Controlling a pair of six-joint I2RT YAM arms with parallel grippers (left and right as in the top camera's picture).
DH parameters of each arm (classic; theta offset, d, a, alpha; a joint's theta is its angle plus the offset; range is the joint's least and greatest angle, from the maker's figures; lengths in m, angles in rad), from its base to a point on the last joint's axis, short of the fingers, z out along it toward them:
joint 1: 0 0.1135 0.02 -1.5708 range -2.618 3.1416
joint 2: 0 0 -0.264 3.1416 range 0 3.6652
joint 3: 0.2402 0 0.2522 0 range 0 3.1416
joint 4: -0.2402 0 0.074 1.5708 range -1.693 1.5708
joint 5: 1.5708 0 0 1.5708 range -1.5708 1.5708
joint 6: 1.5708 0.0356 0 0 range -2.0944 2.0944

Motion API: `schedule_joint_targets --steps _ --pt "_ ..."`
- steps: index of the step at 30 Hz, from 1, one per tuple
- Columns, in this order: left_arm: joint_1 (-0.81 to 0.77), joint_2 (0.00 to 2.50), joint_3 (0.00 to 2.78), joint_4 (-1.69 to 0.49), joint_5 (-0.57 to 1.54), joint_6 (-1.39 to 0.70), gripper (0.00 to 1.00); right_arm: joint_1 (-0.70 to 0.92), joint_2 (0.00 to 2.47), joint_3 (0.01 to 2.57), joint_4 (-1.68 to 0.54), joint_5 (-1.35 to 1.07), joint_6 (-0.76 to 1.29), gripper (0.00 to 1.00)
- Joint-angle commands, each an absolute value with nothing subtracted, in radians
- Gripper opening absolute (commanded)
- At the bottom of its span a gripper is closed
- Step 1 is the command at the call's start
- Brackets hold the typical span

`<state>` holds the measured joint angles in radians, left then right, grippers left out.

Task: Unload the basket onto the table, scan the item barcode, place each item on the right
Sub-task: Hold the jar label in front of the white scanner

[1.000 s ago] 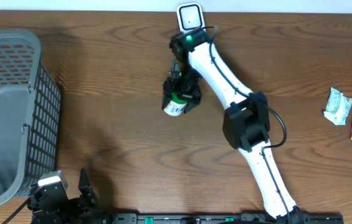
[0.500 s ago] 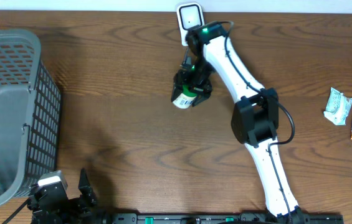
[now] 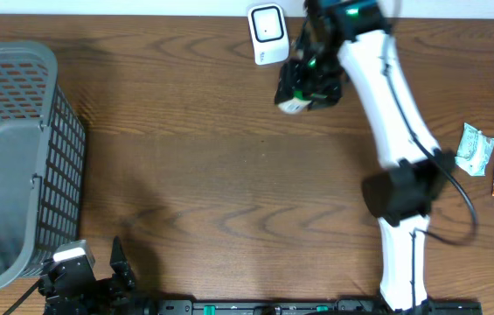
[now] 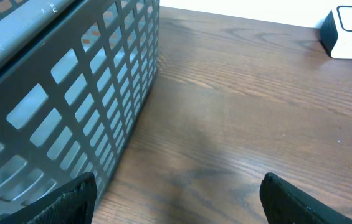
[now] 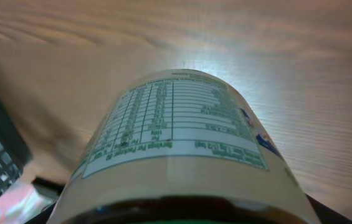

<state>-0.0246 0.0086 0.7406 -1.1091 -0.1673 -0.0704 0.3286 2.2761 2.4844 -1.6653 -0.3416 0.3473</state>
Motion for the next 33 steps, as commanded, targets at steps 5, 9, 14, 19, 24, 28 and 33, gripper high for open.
schedule_joint_targets --steps 5,9,14,19,24,28,33 --pt "-0.030 0.003 0.741 -1.110 -0.176 -0.054 0.84 0.329 2.017 2.498 -1.452 -0.126 0.336 0.54" --pt "-0.030 0.003 0.741 -1.110 -0.176 -0.054 0.84 0.329 2.001 2.498 -1.323 -0.025 0.336 0.52" --pt "-0.030 0.003 0.741 -1.110 -0.176 -0.054 0.84 0.329 2.036 2.498 -1.200 0.057 0.331 0.49" --pt "-0.030 0.003 0.741 -1.110 -0.176 -0.054 0.84 0.334 2.105 2.498 -1.058 0.063 0.271 0.47" --pt "-0.030 0.003 0.741 -1.110 -0.177 -0.054 0.84 0.336 2.185 2.498 -0.948 0.073 0.245 0.47" --pt "-0.030 0.003 0.741 -1.110 -0.176 -0.054 0.84 0.339 2.251 2.498 -0.844 0.120 0.239 0.47" --pt "-0.030 0.003 0.741 -1.110 -0.176 -0.054 0.84 0.353 2.340 2.498 -0.697 0.130 0.165 0.45"
